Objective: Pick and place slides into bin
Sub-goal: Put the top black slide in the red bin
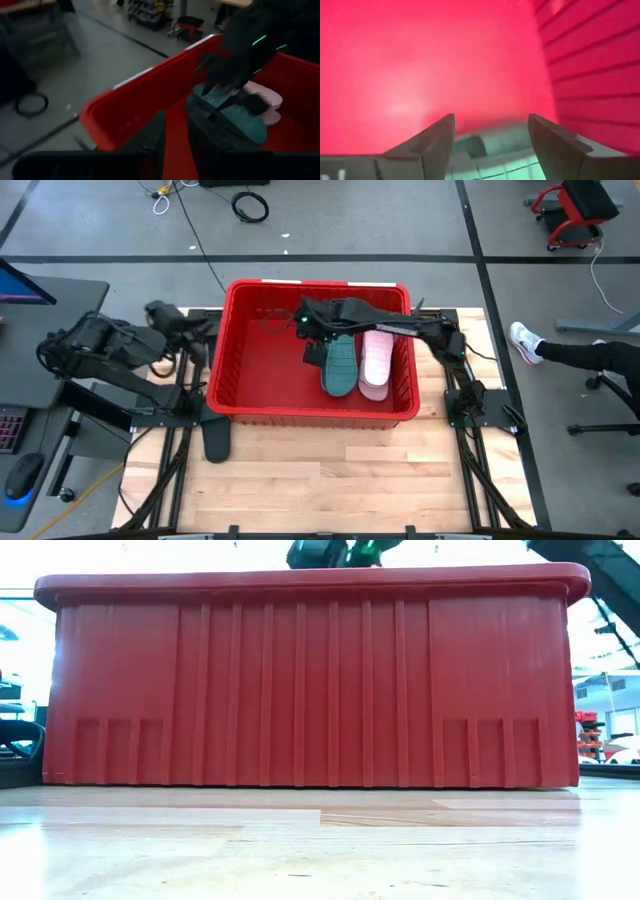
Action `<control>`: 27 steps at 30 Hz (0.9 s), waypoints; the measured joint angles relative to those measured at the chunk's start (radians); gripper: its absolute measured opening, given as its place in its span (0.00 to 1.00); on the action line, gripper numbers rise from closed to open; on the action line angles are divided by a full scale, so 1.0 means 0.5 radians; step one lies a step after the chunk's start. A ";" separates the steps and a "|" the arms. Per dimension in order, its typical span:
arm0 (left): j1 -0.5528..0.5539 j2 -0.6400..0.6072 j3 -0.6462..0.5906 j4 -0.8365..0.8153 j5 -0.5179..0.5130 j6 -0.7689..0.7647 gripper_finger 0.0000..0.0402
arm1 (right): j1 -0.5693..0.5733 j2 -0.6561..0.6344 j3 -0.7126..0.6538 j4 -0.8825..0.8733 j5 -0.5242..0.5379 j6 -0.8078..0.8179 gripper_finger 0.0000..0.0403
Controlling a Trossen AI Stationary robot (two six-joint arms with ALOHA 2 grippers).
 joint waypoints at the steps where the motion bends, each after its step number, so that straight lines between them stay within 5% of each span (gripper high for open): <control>1: 0.000 -0.035 0.000 -0.069 -0.012 -0.093 0.20 | 0.008 -0.050 0.000 0.022 0.000 0.019 0.64; 14: -0.001 -0.171 -0.001 -0.734 -0.179 -1.349 0.16 | 0.028 -0.579 0.000 0.118 0.057 0.217 0.64; 27: 0.175 -0.194 -0.487 -0.546 -0.331 -2.501 0.25 | 0.116 -0.719 0.000 0.116 0.173 0.321 0.64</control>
